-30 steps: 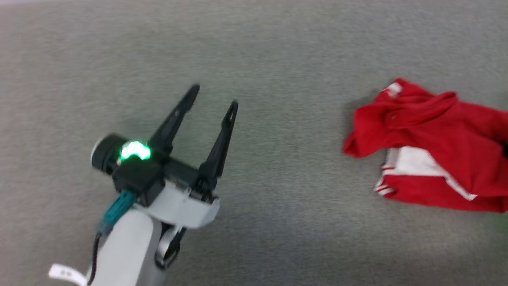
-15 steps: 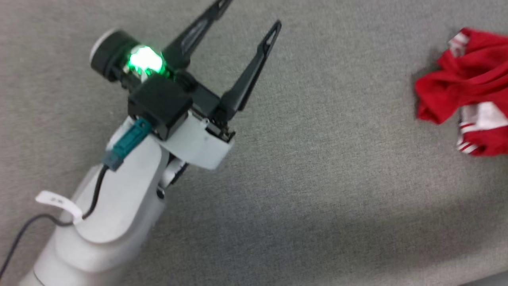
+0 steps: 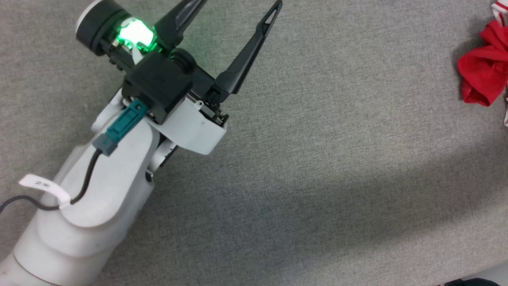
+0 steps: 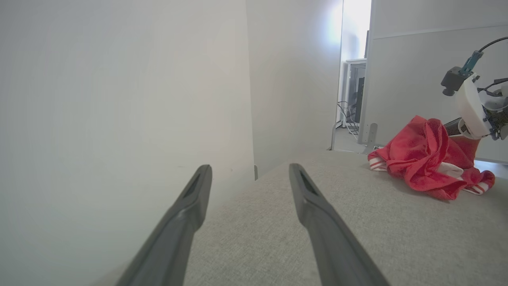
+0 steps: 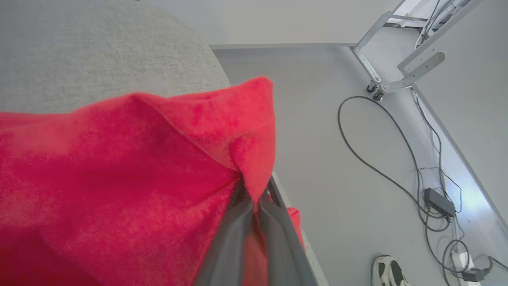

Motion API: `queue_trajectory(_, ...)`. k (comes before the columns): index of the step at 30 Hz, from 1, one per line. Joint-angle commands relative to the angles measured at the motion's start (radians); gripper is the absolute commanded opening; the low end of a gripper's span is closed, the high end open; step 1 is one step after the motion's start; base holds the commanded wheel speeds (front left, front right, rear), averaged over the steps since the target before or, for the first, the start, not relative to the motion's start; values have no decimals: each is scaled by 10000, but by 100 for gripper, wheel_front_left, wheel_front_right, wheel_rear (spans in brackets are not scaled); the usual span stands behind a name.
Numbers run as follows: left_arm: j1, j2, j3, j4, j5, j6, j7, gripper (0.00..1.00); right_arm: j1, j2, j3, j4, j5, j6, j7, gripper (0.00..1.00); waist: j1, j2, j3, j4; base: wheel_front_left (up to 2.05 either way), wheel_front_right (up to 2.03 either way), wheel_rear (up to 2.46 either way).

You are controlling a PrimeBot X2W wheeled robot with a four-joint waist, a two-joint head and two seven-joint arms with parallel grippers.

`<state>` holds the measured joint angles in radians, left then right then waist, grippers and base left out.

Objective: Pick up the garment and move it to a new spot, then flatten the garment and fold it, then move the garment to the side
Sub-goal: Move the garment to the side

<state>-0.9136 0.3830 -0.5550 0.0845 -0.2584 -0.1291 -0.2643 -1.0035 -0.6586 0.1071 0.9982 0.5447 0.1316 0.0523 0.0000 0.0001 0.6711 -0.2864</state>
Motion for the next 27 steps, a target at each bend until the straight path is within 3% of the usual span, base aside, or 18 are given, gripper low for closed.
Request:
queue_trajectory(1, -52, 55, 45, 10, 13, -14, 8, 100, -244, -19, 94, 384, -256, -20, -315, 0, 0, -1, 24, 22, 0, 0, 0)
queue_trajectory(2, -15, 86, 73, 14, 10, -14, 8, 100, -360, 53, 106, 575, -323, -20, -501, 0, 0, -1, 15, 32, 0, 0, 0)
queue_trajectory(3, 35, 101, 100, 12, 3, -14, 10, 100, -442, 81, 92, 734, -378, -20, -700, 11, 0, -1, -13, 39, 0, 0, 0)
queue_trajectory(4, 80, 95, 120, 16, -14, -14, 10, 100, -517, 72, 103, 904, -435, -20, -869, 41, 0, -1, -55, 51, 0, 0, 0)
queue_trajectory(5, 126, 75, 150, 32, -36, -14, 10, 100, -566, 86, 138, 1044, -470, -20, -998, 96, 0, -1, -112, 63, 0, 0, 0)
queue_trajectory(6, 172, 44, 191, 48, -50, -14, 10, 100, -606, 125, 189, 1162, -487, -20, -1110, 100, 0, -1, -185, 73, 0, 0, 0)
queue_trajectory(15, 1328, -495, 1152, 36, -35, 105, 10, 100, -282, 83, 1403, 1231, -869, -20, -1576, 100, 0, -1, -1434, 324, 0, 0, 0)
queue_trajectory(27, 4719, -1532, 2952, 464, 105, 112, 9, 100, 1685, 956, 3610, -671, 88, -20, -2481, 100, 0, -1, -3766, 1317, 0, 0, 0)
